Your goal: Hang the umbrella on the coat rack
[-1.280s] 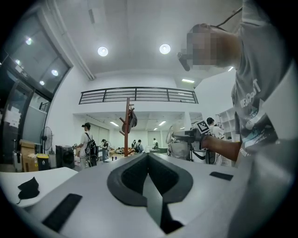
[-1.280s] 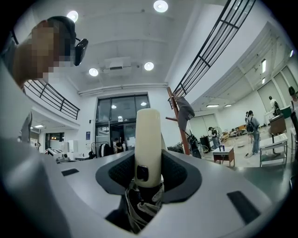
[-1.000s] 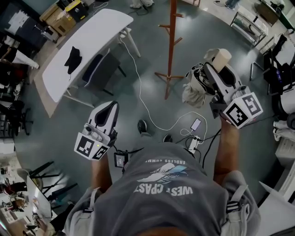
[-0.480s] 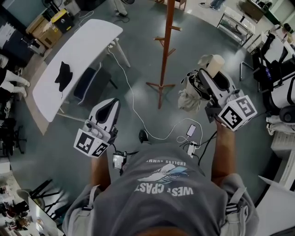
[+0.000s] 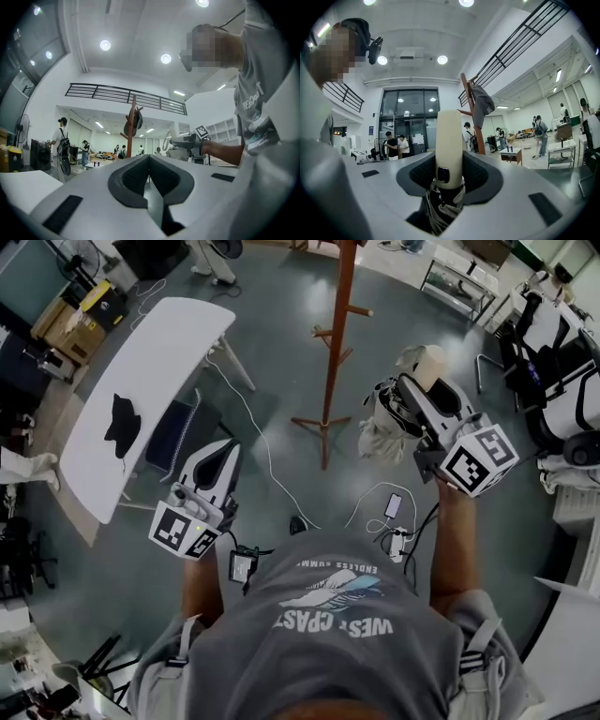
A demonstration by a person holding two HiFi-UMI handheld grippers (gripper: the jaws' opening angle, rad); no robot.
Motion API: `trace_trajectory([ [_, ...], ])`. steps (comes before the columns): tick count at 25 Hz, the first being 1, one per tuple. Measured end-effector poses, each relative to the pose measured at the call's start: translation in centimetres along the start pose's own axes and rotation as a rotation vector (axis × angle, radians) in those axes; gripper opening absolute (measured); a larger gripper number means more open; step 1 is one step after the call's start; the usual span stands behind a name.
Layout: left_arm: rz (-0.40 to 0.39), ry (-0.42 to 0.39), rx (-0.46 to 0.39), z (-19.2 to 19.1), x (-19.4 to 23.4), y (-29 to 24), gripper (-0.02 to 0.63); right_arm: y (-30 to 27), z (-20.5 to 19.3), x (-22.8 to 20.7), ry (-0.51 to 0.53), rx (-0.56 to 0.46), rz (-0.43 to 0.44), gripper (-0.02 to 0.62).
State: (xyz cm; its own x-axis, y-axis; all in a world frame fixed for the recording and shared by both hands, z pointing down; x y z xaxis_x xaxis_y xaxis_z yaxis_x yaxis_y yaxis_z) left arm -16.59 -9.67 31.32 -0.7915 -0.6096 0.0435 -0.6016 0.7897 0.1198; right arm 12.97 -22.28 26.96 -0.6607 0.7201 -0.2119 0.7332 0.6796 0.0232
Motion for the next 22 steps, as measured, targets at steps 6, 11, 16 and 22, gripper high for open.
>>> trace_trajectory([
  [6, -0.055, 0.012, -0.002, -0.4, 3.1, 0.3, 0.017, -2.6, -1.2, -0.2, -0.007, 0.007, -0.055, 0.169],
  [11, -0.077, 0.021, 0.008, -0.9, 5.0, 0.9, 0.017, -4.6, -2.0, -1.5, -0.019, 0.008, -0.109, 0.169],
  [16, -0.085, 0.035, 0.010, -1.3, 5.4, 0.6, 0.017, -6.0, -3.2, -3.8, -0.027, 0.032, -0.144, 0.169],
  [22, -0.056, 0.049, 0.030, -2.1, 7.5, -0.6, 0.017, -8.7, -4.2, -7.2, -0.043, 0.046, -0.174, 0.169],
])
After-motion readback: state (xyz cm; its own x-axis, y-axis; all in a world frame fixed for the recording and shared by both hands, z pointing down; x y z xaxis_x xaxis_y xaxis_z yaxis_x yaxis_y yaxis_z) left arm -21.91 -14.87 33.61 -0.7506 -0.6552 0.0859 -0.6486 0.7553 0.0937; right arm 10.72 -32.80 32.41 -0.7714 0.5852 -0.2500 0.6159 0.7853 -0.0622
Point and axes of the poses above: the fingertips, and each gripper's own axes: y backward along the fingers, x to its left, z out of its top, the point moved 3 cm from there along y, backward along the fingers, and after that the axes turned 2 degrees about -x, right-handed, at the moved point
